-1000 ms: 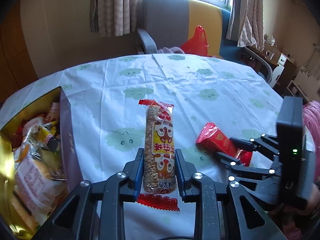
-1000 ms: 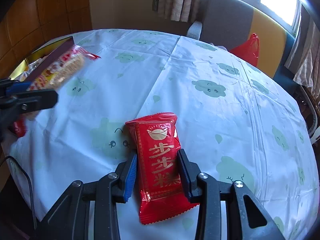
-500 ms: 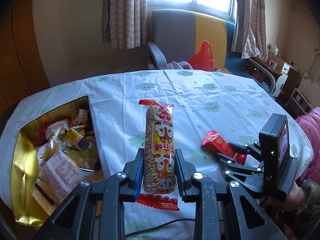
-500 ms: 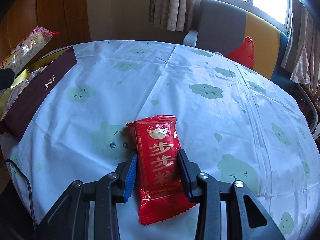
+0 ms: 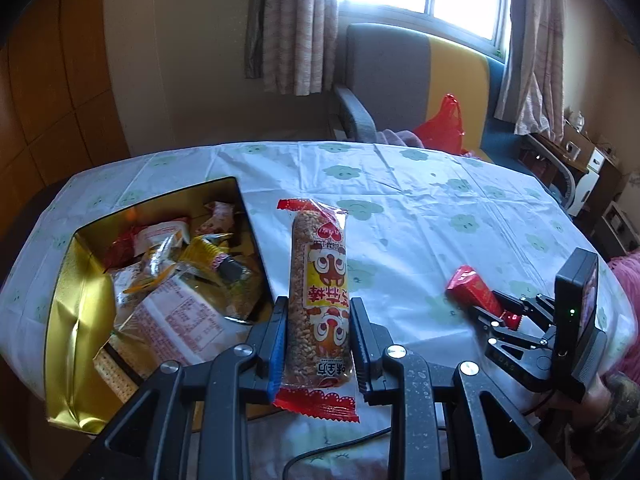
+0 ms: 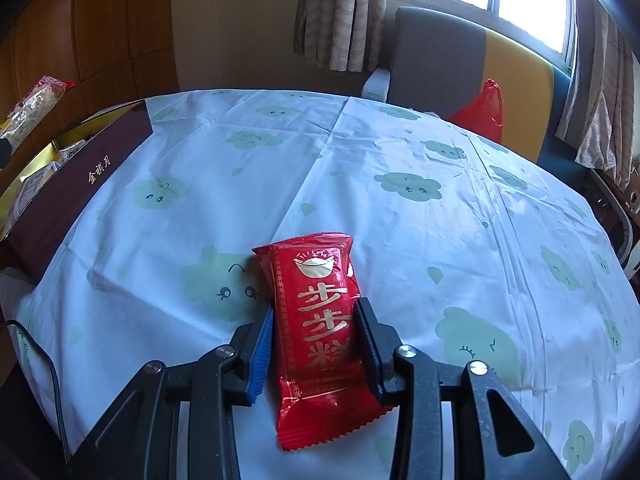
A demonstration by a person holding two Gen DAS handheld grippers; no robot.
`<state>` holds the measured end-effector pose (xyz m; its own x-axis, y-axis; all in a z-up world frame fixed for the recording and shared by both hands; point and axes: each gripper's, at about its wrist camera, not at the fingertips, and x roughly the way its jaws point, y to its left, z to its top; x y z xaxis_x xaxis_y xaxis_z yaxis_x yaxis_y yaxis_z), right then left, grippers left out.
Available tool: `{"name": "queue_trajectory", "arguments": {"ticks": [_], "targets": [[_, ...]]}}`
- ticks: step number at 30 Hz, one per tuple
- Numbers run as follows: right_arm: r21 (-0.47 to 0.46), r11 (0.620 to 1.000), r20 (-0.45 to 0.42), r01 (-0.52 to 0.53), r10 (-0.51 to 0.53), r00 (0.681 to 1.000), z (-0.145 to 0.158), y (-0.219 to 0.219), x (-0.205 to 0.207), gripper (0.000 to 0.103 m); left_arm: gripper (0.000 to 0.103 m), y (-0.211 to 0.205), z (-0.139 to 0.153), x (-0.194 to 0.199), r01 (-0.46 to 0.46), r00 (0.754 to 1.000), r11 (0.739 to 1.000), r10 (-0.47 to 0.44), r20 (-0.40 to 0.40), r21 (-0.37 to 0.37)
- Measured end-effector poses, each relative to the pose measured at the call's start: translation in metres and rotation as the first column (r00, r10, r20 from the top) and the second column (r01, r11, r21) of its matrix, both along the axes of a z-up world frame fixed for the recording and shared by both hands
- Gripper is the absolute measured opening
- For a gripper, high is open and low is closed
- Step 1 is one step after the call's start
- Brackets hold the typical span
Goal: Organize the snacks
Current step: 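Carry the rice bar into the gold tin and open the left gripper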
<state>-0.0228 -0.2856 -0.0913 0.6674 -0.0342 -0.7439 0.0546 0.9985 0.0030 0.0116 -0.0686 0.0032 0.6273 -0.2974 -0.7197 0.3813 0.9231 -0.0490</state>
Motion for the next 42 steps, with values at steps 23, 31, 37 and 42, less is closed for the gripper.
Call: {"name": "queue_trajectory", "arguments": {"ticks": [23,31,37,42], "targets": [[0.008,1.000,0.010,0.014,-0.015,1.000,0.000,0.000,0.000,0.040,0.029,0.213,-0.024,0.067,-0.486,0.868,0.861,0.456,-0.199,-0.149],[0.007,1.000,0.006,0.020,-0.020,1.000,-0.001,0.000,0.001,0.040,0.035,0.204,-0.052,0.113,-0.476,0.863,0.878,0.455,-0.219,-0.048],[0.005,1.000,0.003,0.019,-0.019,1.000,-0.001,0.000,0.001,0.040,0.039,0.211,-0.059,0.102,-0.502,0.849,0.864,0.486,-0.204,-0.029],[0.004,1.000,0.002,0.019,-0.019,1.000,-0.001,0.000,0.001,0.040,0.039,0.205,-0.056,0.078,-0.524,0.839,0.852,0.517,-0.169,0.003]]}}
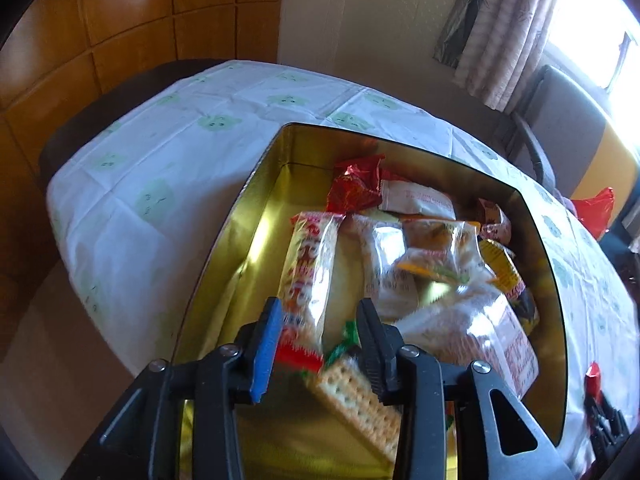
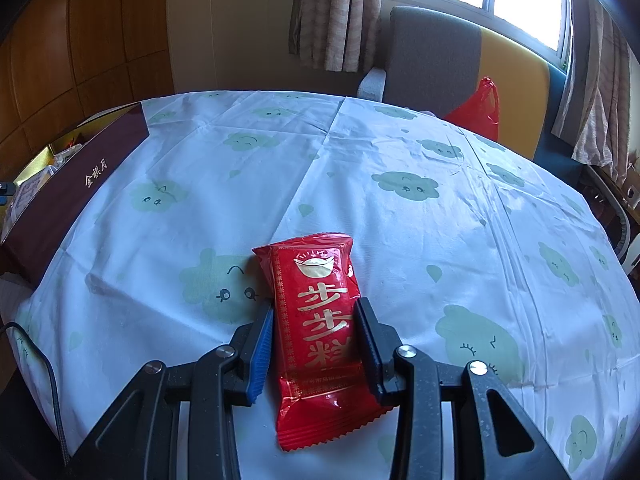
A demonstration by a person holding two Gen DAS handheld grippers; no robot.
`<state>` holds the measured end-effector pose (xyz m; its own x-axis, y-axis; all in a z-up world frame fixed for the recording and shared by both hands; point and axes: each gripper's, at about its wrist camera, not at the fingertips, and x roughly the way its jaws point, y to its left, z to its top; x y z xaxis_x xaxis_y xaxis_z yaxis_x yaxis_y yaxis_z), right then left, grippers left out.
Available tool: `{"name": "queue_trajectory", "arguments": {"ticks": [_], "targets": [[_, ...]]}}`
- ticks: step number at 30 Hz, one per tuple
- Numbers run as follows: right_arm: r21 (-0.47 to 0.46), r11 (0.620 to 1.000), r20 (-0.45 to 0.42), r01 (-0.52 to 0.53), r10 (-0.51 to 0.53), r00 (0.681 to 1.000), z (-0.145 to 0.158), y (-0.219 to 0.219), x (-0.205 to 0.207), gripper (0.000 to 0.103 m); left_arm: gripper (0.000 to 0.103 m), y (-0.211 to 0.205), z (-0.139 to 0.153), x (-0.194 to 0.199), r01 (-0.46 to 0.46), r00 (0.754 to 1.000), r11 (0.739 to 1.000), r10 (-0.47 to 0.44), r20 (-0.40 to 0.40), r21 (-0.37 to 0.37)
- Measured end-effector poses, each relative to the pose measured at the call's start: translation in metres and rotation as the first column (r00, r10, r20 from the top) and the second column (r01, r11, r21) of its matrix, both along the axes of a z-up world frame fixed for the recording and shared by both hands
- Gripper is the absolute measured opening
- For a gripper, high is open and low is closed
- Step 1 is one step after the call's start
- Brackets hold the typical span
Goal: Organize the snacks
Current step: 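Carry the rice bar into the gold tin and open the left gripper, then carry the red packet into the gold tin and open the right gripper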
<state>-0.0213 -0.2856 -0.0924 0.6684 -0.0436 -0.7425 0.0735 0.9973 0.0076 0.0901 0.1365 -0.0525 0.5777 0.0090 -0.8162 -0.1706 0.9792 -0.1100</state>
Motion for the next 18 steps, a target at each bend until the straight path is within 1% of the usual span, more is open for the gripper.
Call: {"name": "queue_trajectory", "arguments": {"ticks": [1,3,4,5,9,15,18], "targets": [[0.000,1.000,0.000,0.000,0.000,1.000,0.000,0.000,0.000,0.040,0.039,-0.002,0.001,-0.002,-0.006,1.000,1.000,0.006,0.001,0.009],[-0.001,1.000,0.001,0.000,0.000,1.000,0.000,0.000,0.000,0.040,0.044,-0.007,0.005,-0.010,-0.022,1.000,1.000,0.021,0.013,0.016],[0.000,1.000,0.001,0.000,0.000,1.000,0.000,0.000,0.000,0.040,0.050,-0.010,0.007,-0.014,-0.025,0.999,1.000,0.025,0.024,0.013],[0.000,1.000,0.000,0.001,-0.001,1.000,0.000,0.000,0.000,0.040,0.053,-0.014,0.010,-0.017,-0.022,0.999,1.000,0.022,0.037,0.013],[-0.002,1.000,0.000,0.002,-0.002,1.000,0.000,0.000,0.000,0.040,0.054,-0.034,0.020,-0.028,0.021,0.997,0.998,-0.025,0.077,0.053],[-0.008,1.000,-0.001,0.010,-0.010,1.000,-0.001,0.001,0.000,0.040,0.057,-0.053,0.027,-0.039,0.080,0.992,0.996,-0.085,0.098,0.051],[-0.009,1.000,-0.004,0.011,-0.011,1.000,-0.001,0.002,0.000,0.040,0.057,-0.060,0.029,-0.043,0.098,0.989,0.993,-0.105,0.107,0.067]]}}
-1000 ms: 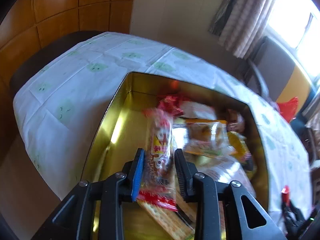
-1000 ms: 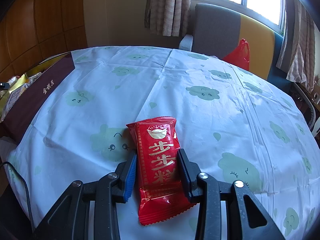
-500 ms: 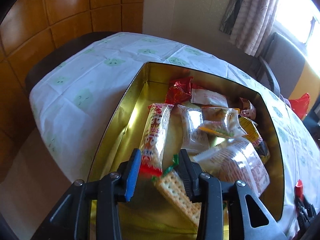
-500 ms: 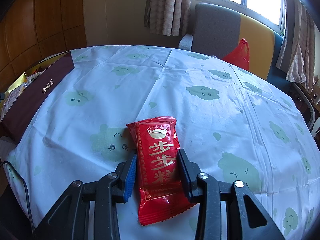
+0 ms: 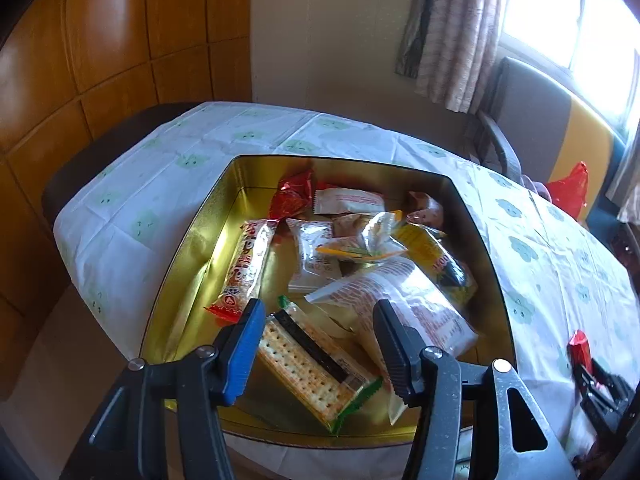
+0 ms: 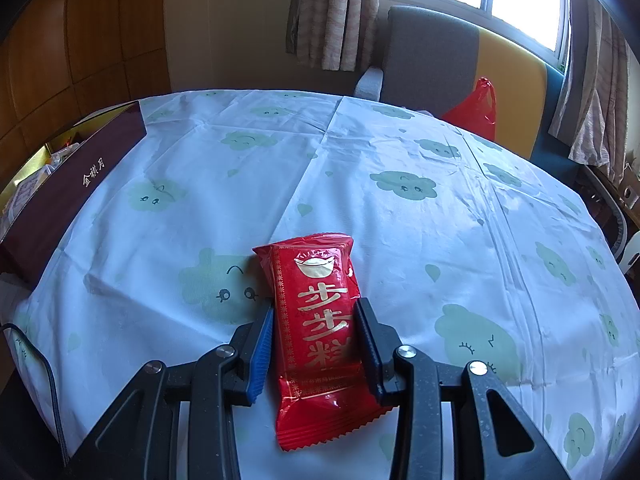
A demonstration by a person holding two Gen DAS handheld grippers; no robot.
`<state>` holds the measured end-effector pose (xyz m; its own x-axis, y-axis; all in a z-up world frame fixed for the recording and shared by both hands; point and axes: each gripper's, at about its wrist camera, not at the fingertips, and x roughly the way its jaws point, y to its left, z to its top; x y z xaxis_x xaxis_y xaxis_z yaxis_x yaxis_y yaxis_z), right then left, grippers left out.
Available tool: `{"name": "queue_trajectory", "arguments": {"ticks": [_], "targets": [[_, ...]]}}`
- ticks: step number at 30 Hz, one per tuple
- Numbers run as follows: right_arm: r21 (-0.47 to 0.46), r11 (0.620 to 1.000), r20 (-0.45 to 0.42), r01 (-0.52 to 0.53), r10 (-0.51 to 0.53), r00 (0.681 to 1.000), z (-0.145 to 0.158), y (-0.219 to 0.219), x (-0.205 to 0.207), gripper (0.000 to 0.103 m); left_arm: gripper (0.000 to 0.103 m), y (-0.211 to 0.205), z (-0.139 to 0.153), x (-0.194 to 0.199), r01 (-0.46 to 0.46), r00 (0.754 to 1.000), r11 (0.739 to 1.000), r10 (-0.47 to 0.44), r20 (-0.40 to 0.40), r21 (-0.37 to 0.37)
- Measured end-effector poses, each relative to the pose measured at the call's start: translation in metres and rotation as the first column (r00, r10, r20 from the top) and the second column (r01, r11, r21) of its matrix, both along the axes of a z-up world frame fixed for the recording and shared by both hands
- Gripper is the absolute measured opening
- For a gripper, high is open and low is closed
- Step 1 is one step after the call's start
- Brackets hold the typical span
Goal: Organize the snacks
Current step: 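Carry the red packet into the gold tin and open the right gripper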
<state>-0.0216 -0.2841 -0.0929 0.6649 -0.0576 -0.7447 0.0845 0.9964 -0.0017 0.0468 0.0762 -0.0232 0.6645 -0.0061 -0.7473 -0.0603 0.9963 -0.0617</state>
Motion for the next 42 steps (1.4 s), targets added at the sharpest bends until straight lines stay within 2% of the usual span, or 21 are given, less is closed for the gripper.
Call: {"name": "queue_trajectory", "arguments": {"ticks": [11,21,28,31,35,39,42], "targets": [[-0.003,1.000,-0.002,0.001,-0.001,1.000,0.000,0.000,0.000,0.039,0.061,-0.008,-0.008,-0.011,0.022,0.999,1.000,-0.022,-0.024,-0.001],[-0.016,1.000,-0.024,0.006,-0.006,1.000,0.000,0.001,0.002,0.039,0.067,-0.007,-0.007,-0.017,0.019,1.000,0.999,-0.019,0.007,0.039],[-0.024,1.000,-0.075,0.018,-0.020,0.997,0.003,0.003,0.008,0.038,0.069,-0.001,-0.005,-0.018,0.001,1.000,0.999,-0.003,0.023,0.053],[0.044,0.999,-0.102,0.022,-0.017,0.995,0.010,0.000,0.013,0.038,0.069,0.003,-0.004,-0.019,-0.009,0.999,0.998,0.007,0.034,0.063],[0.115,0.993,-0.076,0.002,0.007,0.997,0.029,0.007,0.017,0.038,0.069,0.010,-0.003,-0.019,-0.030,0.999,0.998,0.027,0.045,0.063],[0.179,0.979,-0.040,-0.099,0.108,0.993,0.054,0.035,0.024,0.038,0.069,0.022,0.001,-0.019,-0.064,0.997,0.996,0.061,0.055,0.066],[0.210,0.956,-0.014,-0.204,0.211,0.977,0.074,0.069,0.032,0.038,0.069,0.039,0.005,-0.020,-0.110,0.992,0.991,0.105,0.071,0.072]]}}
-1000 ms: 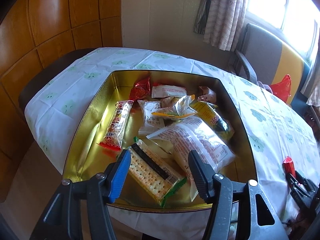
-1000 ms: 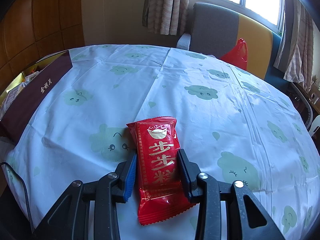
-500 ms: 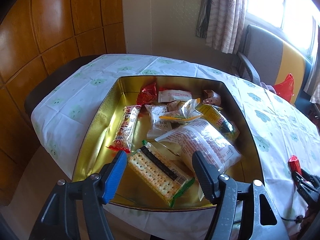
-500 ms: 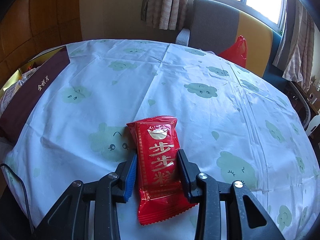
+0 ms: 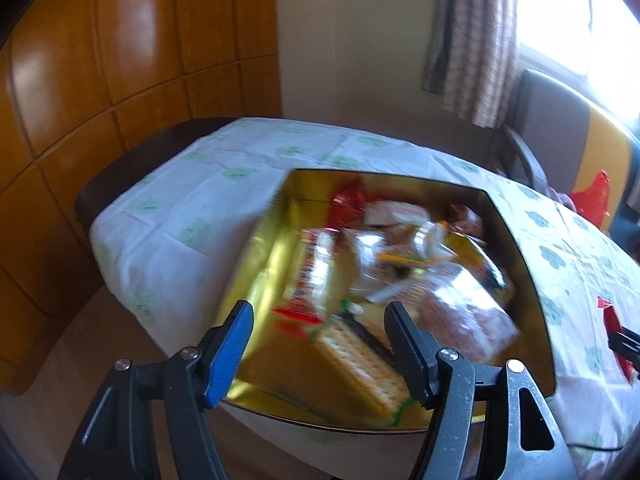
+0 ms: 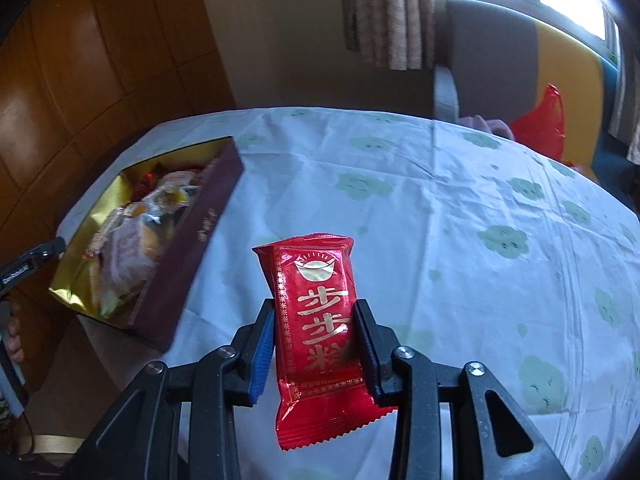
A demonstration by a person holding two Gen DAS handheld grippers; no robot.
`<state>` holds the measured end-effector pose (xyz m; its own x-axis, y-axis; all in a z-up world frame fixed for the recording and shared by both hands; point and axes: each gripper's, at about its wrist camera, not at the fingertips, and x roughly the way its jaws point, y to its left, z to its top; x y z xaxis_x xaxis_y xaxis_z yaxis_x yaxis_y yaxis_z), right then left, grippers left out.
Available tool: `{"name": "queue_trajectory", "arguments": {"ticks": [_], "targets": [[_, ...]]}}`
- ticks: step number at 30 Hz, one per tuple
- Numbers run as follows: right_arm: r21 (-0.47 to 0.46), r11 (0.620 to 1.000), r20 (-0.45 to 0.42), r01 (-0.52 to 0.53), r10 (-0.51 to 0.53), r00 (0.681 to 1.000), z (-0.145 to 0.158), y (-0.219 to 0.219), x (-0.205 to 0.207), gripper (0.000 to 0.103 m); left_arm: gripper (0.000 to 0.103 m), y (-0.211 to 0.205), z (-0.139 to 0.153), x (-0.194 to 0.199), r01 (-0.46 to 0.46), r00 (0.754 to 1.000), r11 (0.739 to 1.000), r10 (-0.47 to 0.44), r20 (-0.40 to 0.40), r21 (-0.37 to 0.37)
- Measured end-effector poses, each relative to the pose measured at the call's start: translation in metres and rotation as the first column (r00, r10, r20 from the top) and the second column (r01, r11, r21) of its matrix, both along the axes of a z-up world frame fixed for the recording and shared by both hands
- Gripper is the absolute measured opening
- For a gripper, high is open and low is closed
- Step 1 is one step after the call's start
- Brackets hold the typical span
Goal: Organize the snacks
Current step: 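Carry the red packet into the gold tin and open the right gripper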
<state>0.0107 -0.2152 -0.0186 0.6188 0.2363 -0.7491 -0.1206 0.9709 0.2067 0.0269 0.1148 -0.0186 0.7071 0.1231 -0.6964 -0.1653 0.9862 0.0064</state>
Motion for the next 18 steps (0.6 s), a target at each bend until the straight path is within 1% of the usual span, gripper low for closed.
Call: {"name": "queue_trajectory", "arguments": {"ticks": [2,5,9,11,14,16,18], "targets": [[0.026,0.998,0.010,-0.063,0.063,0.998,0.012,0.024,0.009,0.038,0.069,0.014,0.003,-0.001,-0.045,0.999,0.999,0.045,0.011,-0.001],[0.068,0.984,0.019,-0.162,0.161,0.987,0.026,0.064,0.022,0.038,0.069,0.033,0.006,-0.002,-0.106,0.994,0.994,0.106,0.028,-0.013],[0.113,0.957,0.017,-0.265,0.265,0.964,0.038,0.122,0.042,0.038,0.069,0.047,0.005,-0.003,-0.150,0.988,0.988,0.151,0.041,-0.035],[0.135,0.943,0.012,-0.303,0.304,0.953,0.041,0.149,0.053,0.038,0.069,0.052,0.002,-0.002,-0.157,0.987,0.987,0.158,0.033,-0.046],[0.143,0.927,0.009,-0.346,0.348,0.937,0.039,0.187,0.070,0.039,0.069,0.054,-0.002,-0.001,-0.155,0.987,0.986,0.156,0.025,-0.054],[0.154,0.920,-0.015,-0.360,0.367,0.930,0.028,0.207,0.081,0.039,0.069,0.054,-0.003,-0.001,-0.152,0.988,0.986,0.153,0.018,-0.062],[0.131,0.917,-0.048,-0.376,0.384,0.922,0.014,0.225,0.092,0.039,0.069,0.053,-0.005,-0.001,-0.148,0.989,0.987,0.149,0.013,-0.065]]}}
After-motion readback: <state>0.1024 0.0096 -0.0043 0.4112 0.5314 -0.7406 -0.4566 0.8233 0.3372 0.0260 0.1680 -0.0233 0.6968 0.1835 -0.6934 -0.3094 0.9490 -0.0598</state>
